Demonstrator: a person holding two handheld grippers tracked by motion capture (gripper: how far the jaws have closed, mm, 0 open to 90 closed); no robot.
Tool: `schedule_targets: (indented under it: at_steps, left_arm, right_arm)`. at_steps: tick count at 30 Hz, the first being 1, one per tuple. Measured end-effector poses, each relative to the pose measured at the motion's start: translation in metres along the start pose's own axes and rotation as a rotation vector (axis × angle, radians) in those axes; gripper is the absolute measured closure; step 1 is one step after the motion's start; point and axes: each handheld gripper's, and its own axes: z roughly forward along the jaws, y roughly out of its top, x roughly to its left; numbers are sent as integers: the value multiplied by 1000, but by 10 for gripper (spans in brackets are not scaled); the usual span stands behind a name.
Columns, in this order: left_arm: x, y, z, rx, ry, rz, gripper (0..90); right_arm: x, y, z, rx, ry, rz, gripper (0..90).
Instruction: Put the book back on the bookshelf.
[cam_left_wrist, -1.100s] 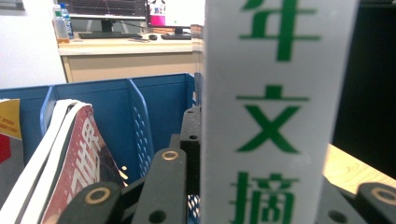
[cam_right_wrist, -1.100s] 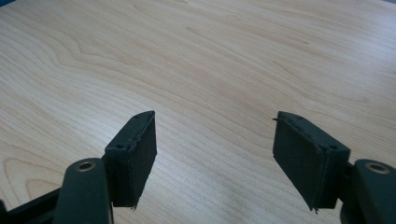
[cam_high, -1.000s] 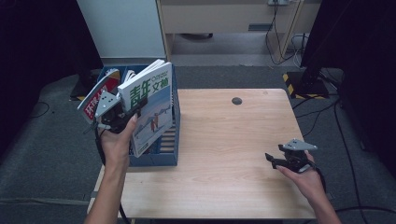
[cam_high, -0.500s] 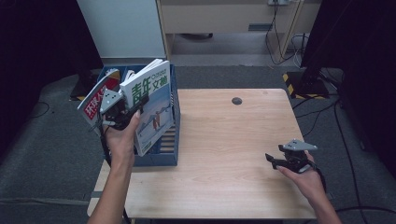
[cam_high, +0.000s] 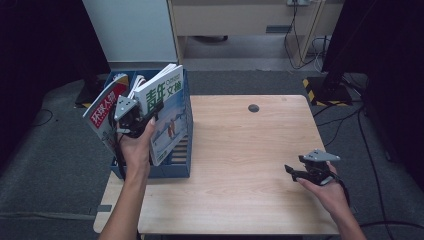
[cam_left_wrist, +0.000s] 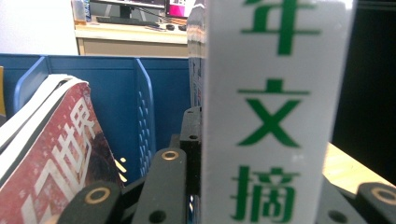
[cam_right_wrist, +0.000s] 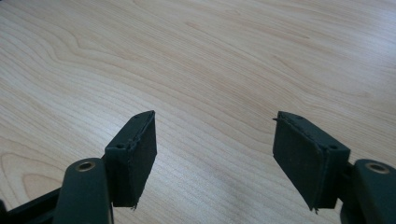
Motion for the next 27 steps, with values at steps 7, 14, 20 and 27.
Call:
schedule_targets:
  at_steps: [7,14,20,27]
  left_arm:
    - [-1,-1,6,-28,17,-22,736]
    - [-3,-6,12,-49,28,-11,736]
    - [-3,-11,16,-66,37,-24,736]
    - [-4,-17,21,-72,33,-23,735]
  right_arm:
    - [0,-1,0,3,2,1,307]
    - [-1,-2,0,7,0,4,307]
    - [-2,-3,0,12,2,1,306]
    - [-2,-4,1,14,1,7,307]
